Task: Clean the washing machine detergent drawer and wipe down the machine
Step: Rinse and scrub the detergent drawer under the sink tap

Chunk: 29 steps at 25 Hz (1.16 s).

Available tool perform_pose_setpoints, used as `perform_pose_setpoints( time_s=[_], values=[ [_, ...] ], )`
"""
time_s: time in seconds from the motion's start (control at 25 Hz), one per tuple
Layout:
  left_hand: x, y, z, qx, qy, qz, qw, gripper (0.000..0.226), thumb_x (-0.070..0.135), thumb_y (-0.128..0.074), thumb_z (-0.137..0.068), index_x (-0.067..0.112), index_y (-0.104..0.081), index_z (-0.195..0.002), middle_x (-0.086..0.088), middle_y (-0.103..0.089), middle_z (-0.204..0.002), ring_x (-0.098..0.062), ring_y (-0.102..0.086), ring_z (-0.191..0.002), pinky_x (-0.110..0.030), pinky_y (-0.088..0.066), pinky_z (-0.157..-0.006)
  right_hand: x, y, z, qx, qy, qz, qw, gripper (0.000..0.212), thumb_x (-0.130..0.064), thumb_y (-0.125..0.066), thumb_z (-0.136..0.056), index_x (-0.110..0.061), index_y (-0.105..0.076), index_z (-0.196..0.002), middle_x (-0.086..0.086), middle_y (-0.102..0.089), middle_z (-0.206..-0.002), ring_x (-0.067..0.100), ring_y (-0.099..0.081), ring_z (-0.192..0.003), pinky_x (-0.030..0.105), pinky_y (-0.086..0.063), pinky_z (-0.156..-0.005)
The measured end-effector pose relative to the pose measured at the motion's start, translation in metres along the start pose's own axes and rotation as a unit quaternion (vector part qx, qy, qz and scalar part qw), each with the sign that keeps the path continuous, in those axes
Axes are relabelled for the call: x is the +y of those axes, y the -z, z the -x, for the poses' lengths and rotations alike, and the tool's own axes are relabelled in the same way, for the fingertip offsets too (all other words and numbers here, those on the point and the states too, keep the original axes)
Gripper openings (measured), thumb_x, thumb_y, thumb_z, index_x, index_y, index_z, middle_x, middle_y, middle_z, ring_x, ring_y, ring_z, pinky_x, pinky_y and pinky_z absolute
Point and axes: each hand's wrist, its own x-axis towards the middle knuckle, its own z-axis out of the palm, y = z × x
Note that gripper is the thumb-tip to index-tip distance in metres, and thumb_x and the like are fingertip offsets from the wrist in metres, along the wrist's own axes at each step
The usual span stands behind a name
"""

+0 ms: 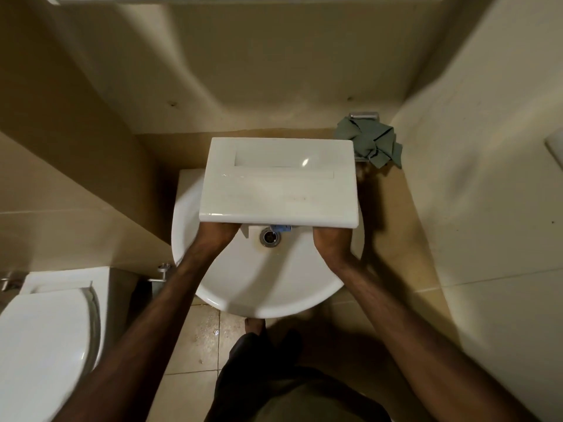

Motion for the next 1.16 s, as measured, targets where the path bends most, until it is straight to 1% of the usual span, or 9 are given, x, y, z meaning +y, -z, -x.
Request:
perform_pose_setpoints(
  time_s=[0.16,0.28,0.4,0.56,0.68,0.8,0.88,1.04,1.16],
  values=[
    [0.002,0.0,-0.002,0.027,0.006,-0.028,0.999,0.062,0.044,-0.093,-0.069,0.014,-0.072,-0.119,0.007,-0.077,-0.109,-0.008,-0.072,-0.106,-0.035,-0.057,-0.097,0.008,-0.003,-0.008,-0.041,-0.088,0.073,0.993,0.024,-0.003,-0.064,-0.099,0.005,-0.068,-0.121,0.02,-0.075,-0.111,0.026,-0.069,-0.108,0.024,-0.051,-0.086],
    [-0.001,-0.001,0.002,0.001,0.006,-0.018,1.0,0.062,0.042,-0.089,-0.074,0.0,-0.066,-0.115,-0.015,-0.068,-0.115,-0.016,-0.069,-0.105,-0.047,-0.053,-0.101,0.007,0.0,-0.004,-0.011,-0.065,0.029,0.997,0.033,0.021,-0.063,-0.088,0.022,-0.061,-0.121,0.019,-0.066,-0.121,-0.001,-0.065,-0.114,0.002,-0.043,-0.093],
    [0.012,-0.006,0.015,-0.002,0.064,-0.038,0.997,0.055,0.05,-0.074,-0.071,0.012,-0.066,-0.11,-0.024,-0.062,-0.137,0.001,-0.065,-0.118,-0.019,-0.047,-0.102,0.016,0.001,0.003,-0.004,-0.086,0.077,0.993,0.035,0.01,-0.065,-0.09,0.013,-0.063,-0.125,0.014,-0.071,-0.114,0.02,-0.066,-0.116,-0.003,-0.039,-0.086],
    [0.012,-0.006,0.018,0.026,0.065,-0.035,0.997,0.056,0.054,-0.079,-0.064,0.022,-0.068,-0.109,-0.01,-0.07,-0.131,-0.012,-0.066,-0.122,-0.037,-0.046,-0.114,0.008,-0.001,0.002,-0.042,-0.101,0.055,0.992,0.027,0.002,-0.067,-0.096,0.012,-0.067,-0.12,0.009,-0.072,-0.113,0.008,-0.066,-0.118,0.009,-0.046,-0.09],
    [0.017,-0.006,0.023,0.019,0.105,-0.067,0.992,0.048,0.064,-0.068,-0.059,0.035,-0.058,-0.096,-0.008,-0.069,-0.133,-0.012,-0.062,-0.128,-0.03,-0.042,-0.116,0.0,-0.001,0.0,-0.034,-0.085,0.013,0.996,0.024,0.013,-0.07,-0.09,0.017,-0.068,-0.113,0.008,-0.073,-0.104,-0.003,-0.067,-0.108,0.007,-0.045,-0.093],
    [-0.004,-0.003,0.023,0.046,0.015,-0.049,0.998,0.046,0.013,-0.086,-0.074,0.03,-0.063,-0.111,0.034,-0.073,-0.102,0.016,-0.065,-0.104,-0.007,-0.049,-0.094,0.005,-0.003,0.004,-0.042,-0.095,0.072,0.992,0.017,0.005,-0.068,-0.093,0.013,-0.071,-0.108,0.025,-0.076,-0.1,0.026,-0.065,-0.099,0.031,-0.056,-0.079],
    [-0.011,0.001,0.028,0.034,-0.008,-0.071,0.997,0.048,0.005,-0.084,-0.076,0.024,-0.063,-0.115,0.046,-0.067,-0.101,0.022,-0.061,-0.102,0.0,-0.043,-0.09,0.003,-0.005,0.007,-0.025,-0.075,0.059,0.995,0.015,0.012,-0.07,-0.086,0.014,-0.071,-0.101,0.029,-0.075,-0.093,0.03,-0.067,-0.089,0.045,-0.059,-0.074],
    [-0.023,0.023,0.036,-0.02,0.012,-0.125,0.992,0.03,0.013,-0.078,-0.088,0.018,-0.071,-0.116,0.034,-0.072,-0.105,0.012,-0.065,-0.098,-0.009,-0.05,-0.087,0.006,-0.003,0.005,-0.08,-0.105,0.11,0.985,0.017,0.001,-0.072,-0.091,0.008,-0.075,-0.106,0.023,-0.077,-0.096,0.042,-0.074,-0.09,0.05,-0.063,-0.077],
    [-0.021,0.053,0.049,0.037,0.098,-0.06,0.993,0.024,0.01,-0.074,-0.093,0.02,-0.074,-0.115,0.024,-0.078,-0.098,-0.004,-0.07,-0.096,-0.022,-0.055,-0.083,0.012,-0.001,-0.005,-0.115,-0.1,0.15,0.977,0.017,-0.005,-0.072,-0.093,0.004,-0.076,-0.106,0.02,-0.078,-0.093,0.038,-0.075,-0.085,0.043,-0.062,-0.075]
  ],
)
